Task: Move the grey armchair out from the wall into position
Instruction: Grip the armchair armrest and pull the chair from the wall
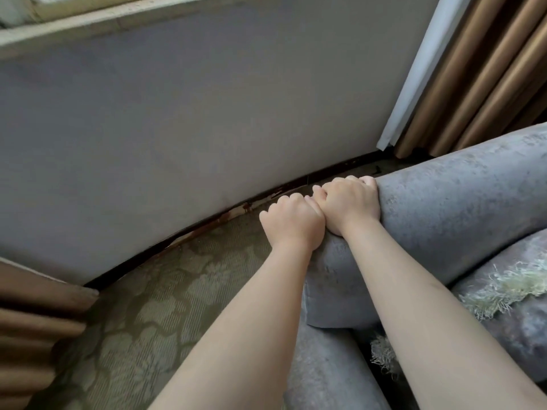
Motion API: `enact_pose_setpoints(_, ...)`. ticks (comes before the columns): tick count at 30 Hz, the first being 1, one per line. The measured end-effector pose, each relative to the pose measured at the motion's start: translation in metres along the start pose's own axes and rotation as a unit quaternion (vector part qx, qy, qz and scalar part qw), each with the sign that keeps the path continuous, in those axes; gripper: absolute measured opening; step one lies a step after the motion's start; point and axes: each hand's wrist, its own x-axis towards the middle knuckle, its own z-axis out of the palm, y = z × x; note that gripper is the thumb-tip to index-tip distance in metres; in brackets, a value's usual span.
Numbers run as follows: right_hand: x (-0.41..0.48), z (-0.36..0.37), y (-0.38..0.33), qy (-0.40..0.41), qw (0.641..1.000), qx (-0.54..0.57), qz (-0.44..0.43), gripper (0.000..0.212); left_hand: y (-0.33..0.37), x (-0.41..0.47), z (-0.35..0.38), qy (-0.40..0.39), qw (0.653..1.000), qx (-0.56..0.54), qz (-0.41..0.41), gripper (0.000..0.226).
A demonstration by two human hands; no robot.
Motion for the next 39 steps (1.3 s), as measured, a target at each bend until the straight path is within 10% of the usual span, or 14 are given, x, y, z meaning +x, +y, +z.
enact_pose_setpoints(39, -0.046, -0.007, -0.026, 0.033, 0.999, 0.022, 0.001, 0.043, -0.023, -0.047, -0.019, 0.034, 0.999, -0.017, -0.027, 0.031)
